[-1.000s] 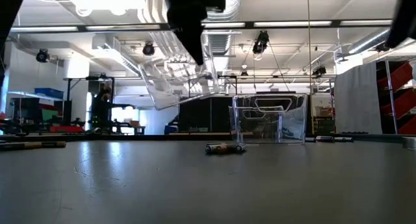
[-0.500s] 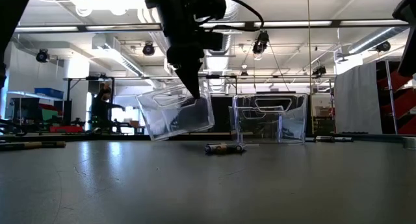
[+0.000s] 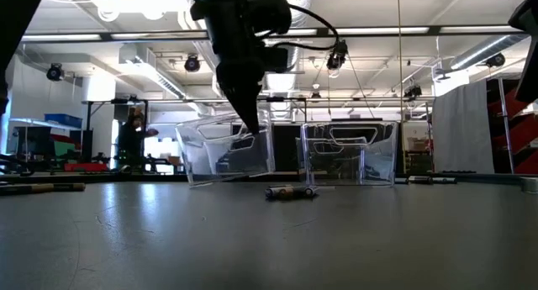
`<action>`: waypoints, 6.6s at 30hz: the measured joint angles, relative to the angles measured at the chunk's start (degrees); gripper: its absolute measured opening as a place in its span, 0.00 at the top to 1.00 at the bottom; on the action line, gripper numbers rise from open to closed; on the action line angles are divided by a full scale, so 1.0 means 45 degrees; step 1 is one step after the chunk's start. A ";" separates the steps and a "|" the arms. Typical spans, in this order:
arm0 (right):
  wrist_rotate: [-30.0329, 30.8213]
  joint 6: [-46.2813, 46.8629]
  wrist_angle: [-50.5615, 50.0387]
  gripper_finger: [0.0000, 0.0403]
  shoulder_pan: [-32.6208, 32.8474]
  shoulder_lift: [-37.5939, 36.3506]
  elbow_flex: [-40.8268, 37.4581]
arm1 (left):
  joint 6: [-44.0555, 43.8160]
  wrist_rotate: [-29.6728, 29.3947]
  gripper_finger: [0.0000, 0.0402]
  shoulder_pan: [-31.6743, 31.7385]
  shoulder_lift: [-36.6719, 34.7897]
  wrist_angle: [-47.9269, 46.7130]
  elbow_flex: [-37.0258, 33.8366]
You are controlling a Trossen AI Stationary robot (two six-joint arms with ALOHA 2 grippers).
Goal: Sort batteries
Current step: Move the bottom transparent bin to the top center of the table, then put the white battery into the right transparent bin
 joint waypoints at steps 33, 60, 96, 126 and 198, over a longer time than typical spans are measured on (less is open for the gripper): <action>0.0345 -0.0339 0.0209 0.48 0.0000 0.0000 -0.0024 | 0.2000 -0.0946 0.88 0.0116 0.0936 -0.0178 -0.0005; 0.0894 -0.1097 0.0235 0.48 -0.0656 0.0000 -0.0034 | 0.2190 -0.0744 0.77 -0.0148 0.0851 -0.0791 -0.0004; 0.0996 -0.5730 0.5537 0.48 -0.2642 0.0000 -0.1894 | -0.0179 -0.0622 0.62 -0.0406 -0.2927 -0.3274 -0.2323; 0.1759 -0.6266 0.8066 0.42 -0.3216 0.0000 -0.2899 | -0.0632 -0.0353 0.62 -0.0510 -0.4819 -0.2218 -0.1496; -0.0554 -1.0948 2.1736 0.47 -0.7373 0.4036 -0.7096 | -0.2145 -0.2016 0.62 -0.7478 -0.9511 1.6199 -1.2279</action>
